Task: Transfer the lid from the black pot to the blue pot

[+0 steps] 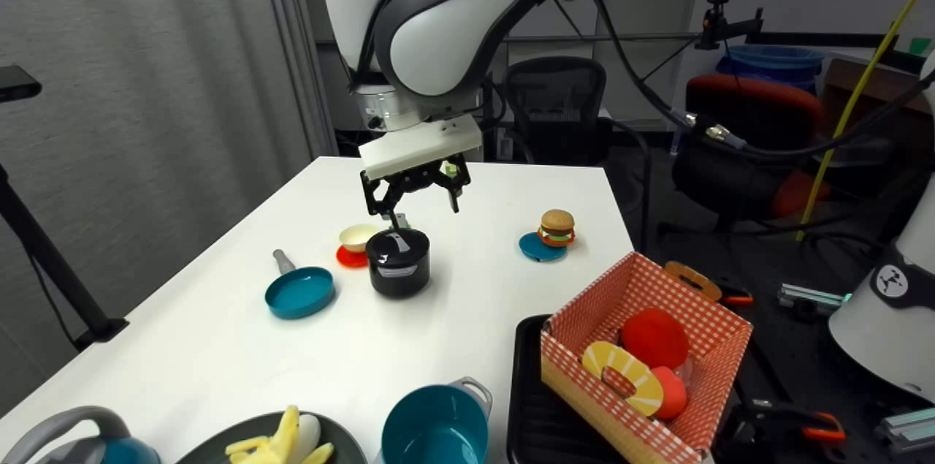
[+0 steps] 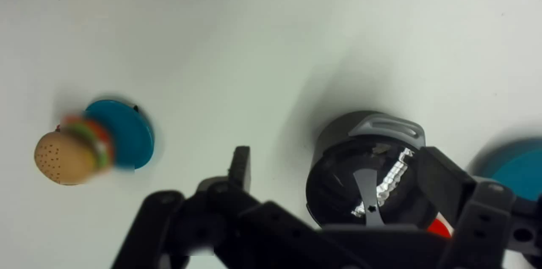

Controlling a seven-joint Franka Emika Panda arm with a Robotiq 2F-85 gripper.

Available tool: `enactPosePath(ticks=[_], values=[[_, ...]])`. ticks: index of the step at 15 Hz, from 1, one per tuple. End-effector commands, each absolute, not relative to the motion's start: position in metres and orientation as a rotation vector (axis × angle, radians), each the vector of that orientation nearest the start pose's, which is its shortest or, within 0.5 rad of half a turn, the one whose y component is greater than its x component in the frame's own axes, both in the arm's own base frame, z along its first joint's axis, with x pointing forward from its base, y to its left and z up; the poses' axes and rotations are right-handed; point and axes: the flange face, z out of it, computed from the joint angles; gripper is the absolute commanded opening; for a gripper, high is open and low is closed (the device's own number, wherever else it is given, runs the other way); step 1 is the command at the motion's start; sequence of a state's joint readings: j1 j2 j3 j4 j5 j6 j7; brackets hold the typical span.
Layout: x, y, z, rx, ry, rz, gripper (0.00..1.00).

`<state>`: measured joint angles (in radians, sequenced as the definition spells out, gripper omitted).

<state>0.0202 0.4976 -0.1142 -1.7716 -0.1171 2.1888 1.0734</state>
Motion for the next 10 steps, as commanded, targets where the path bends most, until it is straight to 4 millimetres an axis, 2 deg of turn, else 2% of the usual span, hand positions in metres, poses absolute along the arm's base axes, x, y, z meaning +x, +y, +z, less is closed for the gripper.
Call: enactPosePath(ticks=[1, 5, 10], values=[[0.668, -0.083, 0.271, -2.769, 1.694, -0.089, 1.00], [0.684, -0.093, 0.266, -2.698, 1.689, -0.144, 0.99], [0.698, -0.093, 0.261, -2.671, 1.676, -0.156, 1.00]])
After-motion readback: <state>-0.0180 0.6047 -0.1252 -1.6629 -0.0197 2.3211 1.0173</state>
